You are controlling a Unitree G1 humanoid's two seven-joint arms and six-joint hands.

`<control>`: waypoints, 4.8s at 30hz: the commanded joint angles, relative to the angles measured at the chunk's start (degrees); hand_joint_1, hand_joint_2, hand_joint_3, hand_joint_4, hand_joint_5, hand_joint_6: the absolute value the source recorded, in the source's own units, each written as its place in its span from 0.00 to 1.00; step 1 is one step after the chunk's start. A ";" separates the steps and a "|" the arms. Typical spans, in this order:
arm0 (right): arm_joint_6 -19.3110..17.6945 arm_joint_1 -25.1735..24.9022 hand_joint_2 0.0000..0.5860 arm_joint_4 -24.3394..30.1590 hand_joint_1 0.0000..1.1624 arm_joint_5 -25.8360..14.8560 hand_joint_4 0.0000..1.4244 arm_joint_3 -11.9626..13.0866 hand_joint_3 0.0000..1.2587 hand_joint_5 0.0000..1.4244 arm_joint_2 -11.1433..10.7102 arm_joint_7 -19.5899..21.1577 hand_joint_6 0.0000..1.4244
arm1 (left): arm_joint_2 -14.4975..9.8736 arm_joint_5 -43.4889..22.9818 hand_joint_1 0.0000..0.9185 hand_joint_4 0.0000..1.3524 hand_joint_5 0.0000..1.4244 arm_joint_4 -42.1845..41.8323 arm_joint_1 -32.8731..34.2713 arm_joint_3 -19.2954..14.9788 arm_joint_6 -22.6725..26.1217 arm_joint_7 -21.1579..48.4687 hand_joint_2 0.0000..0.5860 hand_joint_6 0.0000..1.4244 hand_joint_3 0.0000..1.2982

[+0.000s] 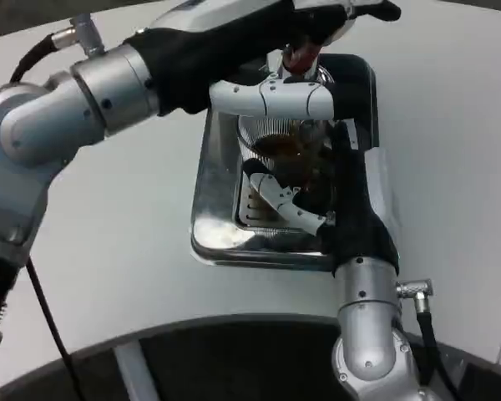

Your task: Grasp the cup under the faucet to collect the drink, then remove the cup.

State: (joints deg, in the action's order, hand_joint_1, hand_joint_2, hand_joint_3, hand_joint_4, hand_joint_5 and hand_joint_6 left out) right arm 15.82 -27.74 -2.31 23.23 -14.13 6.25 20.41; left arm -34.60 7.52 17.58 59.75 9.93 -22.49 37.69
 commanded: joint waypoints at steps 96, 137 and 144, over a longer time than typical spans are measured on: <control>-0.07 4.78 0.45 0.87 0.66 0.18 0.33 1.81 0.34 0.38 1.29 6.64 0.36 | -2.60 -8.62 0.00 0.20 0.24 -10.49 -22.18 -20.34 -6.96 -8.29 0.18 0.26 0.19; -1.53 10.50 0.47 6.88 0.66 5.24 0.38 2.40 0.40 0.44 -0.34 5.98 0.43 | -2.88 -9.32 0.00 0.25 0.28 -18.16 -48.08 -28.84 -3.49 -13.96 0.20 0.30 0.23; -2.82 11.86 0.47 8.27 0.66 5.61 0.40 2.36 0.42 0.47 -0.70 6.18 0.47 | -2.82 -9.15 0.00 0.25 0.28 -18.48 -50.13 -28.81 -3.55 -14.51 0.20 0.30 0.23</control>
State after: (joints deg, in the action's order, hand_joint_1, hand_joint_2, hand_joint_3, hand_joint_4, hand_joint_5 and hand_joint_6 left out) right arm 12.85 -18.68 5.29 28.46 -12.03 4.92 26.44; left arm -37.49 -1.75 -0.11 11.27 -18.29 -26.13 24.01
